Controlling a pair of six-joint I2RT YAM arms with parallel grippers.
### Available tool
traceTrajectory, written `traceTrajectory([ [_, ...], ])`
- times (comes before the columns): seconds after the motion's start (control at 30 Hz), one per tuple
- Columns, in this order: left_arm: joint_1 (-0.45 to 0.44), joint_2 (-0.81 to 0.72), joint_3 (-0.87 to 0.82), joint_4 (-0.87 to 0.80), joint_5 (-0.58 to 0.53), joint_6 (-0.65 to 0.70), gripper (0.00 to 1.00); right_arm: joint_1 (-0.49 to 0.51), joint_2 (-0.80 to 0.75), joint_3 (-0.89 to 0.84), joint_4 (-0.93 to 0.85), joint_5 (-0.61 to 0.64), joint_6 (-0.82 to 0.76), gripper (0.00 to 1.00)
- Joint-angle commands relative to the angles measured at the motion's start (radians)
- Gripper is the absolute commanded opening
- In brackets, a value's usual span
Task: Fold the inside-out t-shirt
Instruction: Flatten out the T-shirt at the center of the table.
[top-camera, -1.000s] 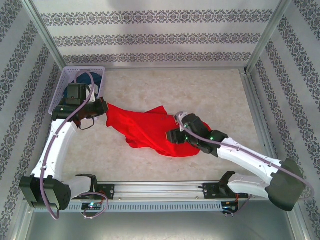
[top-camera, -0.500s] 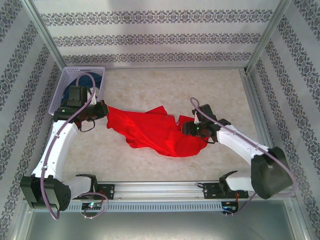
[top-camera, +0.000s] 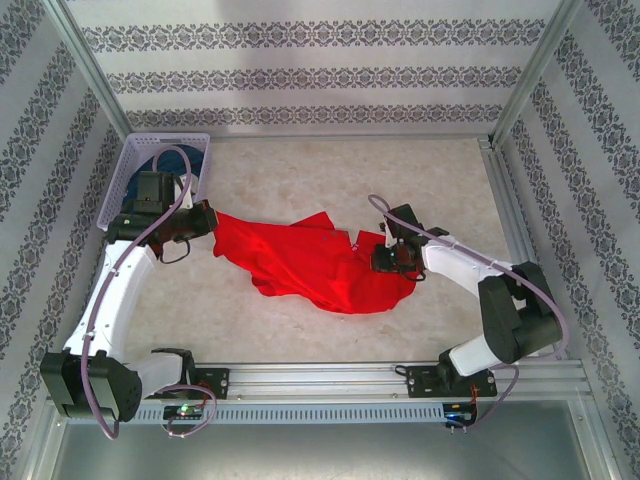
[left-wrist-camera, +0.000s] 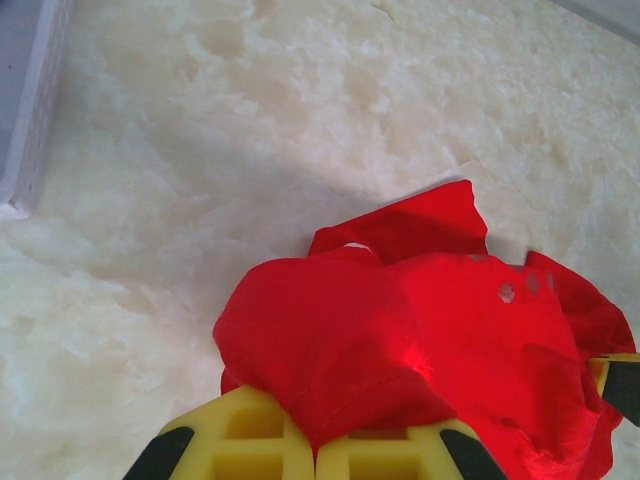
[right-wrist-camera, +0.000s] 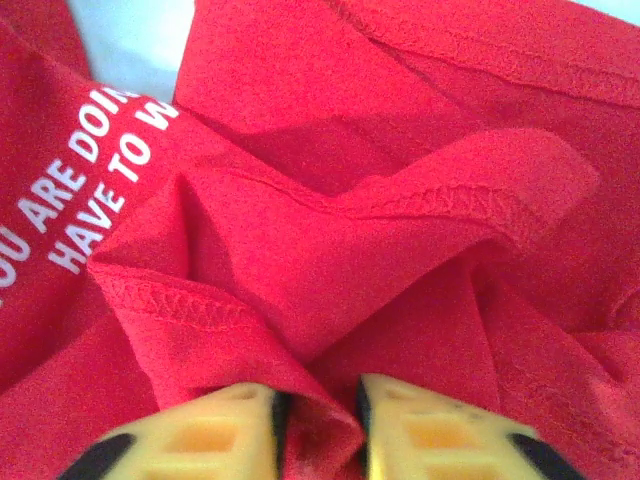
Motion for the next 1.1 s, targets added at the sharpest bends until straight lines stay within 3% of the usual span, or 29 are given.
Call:
traceTrajectory([
  [0.0,0.009,-0.013,-0.004,0.014,-0.012,0.026,0.00,0.002,-0.041,0.031,-0.005,0.034,-0.027,0.13],
  [0.1,0.016,-0.022,0.004,0.002,-0.051,0.021,0.00,-0.004,-0.150,0.007,-0.066,0.067,-0.018,0.04],
  [0.4,0.127,-0.057,0.053,-0.023,-0.078,-0.014,0.00,-0.045,-0.509,-0.108,-0.180,0.084,0.090,0.03],
  [0.5,0.131,-0.055,0.048,-0.015,-0.074,-0.021,0.00,-0.045,-0.522,-0.145,-0.165,0.035,0.118,0.03],
  [0.67,0.131,-0.054,0.013,0.013,-0.051,-0.016,0.00,-0.046,-0.487,-0.232,-0.030,-0.157,0.149,0.05],
  [0.77,0.131,-0.045,0.009,0.020,-0.033,-0.016,0.00,-0.047,-0.473,-0.249,0.051,-0.220,0.170,0.00],
  [0.9,0.131,-0.042,0.027,0.025,-0.013,-0.031,0.00,-0.079,-0.486,-0.156,0.060,-0.250,0.159,0.00],
  [1.07,0.132,-0.015,0.203,0.041,0.039,-0.124,0.00,-0.243,-0.521,0.147,0.060,-0.298,0.141,0.00],
])
